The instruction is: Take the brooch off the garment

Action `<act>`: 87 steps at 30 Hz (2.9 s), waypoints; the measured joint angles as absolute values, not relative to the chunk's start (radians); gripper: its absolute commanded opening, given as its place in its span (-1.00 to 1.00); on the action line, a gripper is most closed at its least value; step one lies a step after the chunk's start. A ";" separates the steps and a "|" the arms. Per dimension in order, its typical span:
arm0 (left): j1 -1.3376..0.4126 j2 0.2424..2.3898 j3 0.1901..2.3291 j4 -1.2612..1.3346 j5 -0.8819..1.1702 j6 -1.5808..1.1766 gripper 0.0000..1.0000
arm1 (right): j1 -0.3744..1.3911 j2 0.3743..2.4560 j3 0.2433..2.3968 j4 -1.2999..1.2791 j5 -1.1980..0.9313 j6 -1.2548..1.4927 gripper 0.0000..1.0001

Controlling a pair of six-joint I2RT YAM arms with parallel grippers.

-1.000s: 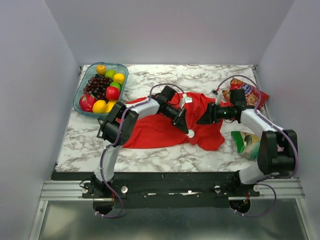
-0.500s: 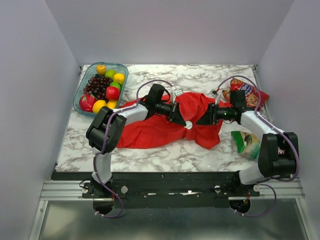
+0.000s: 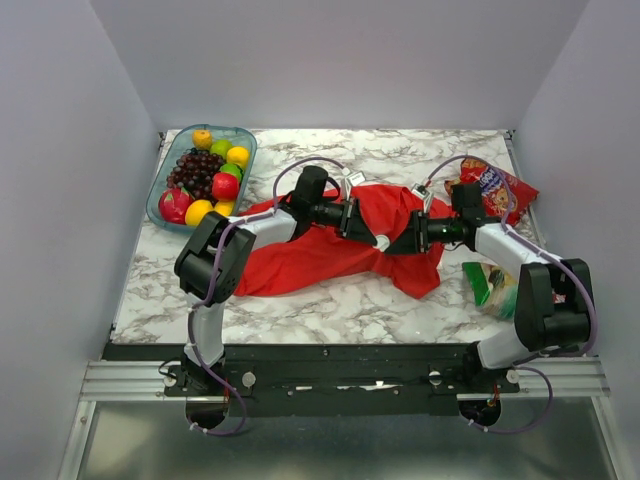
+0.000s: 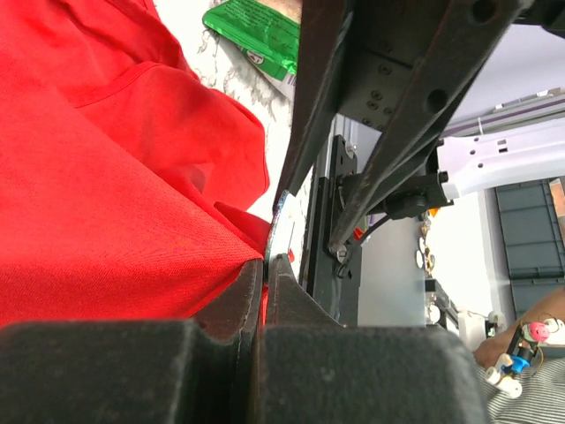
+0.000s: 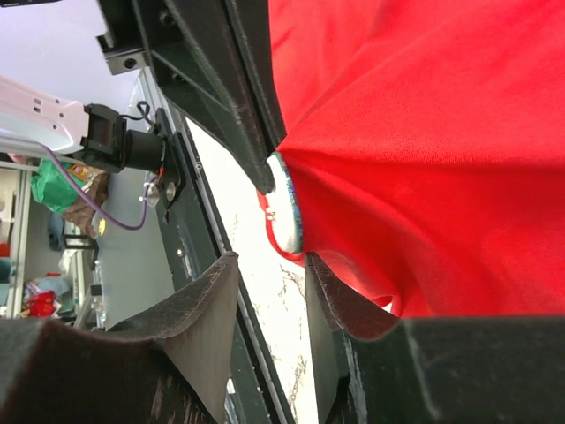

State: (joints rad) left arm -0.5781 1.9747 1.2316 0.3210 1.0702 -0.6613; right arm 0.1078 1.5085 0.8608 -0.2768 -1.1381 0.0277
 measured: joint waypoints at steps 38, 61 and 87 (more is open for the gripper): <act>-0.464 1.989 1.424 -0.028 1.102 -0.335 0.01 | 0.119 1.544 0.884 -0.282 -1.142 -0.055 -0.99; -0.574 2.031 1.385 0.195 1.207 -0.500 -1.00 | 0.118 1.544 0.919 -0.306 -1.163 -0.072 -0.74; -0.563 1.942 1.202 0.387 1.048 -0.686 -1.00 | 0.123 1.473 0.865 -0.203 -0.954 0.265 0.04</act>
State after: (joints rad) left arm -0.5629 1.9415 1.2018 0.3874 1.0481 -0.6865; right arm 0.1234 1.4734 0.8650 -0.2028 -0.9539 0.2646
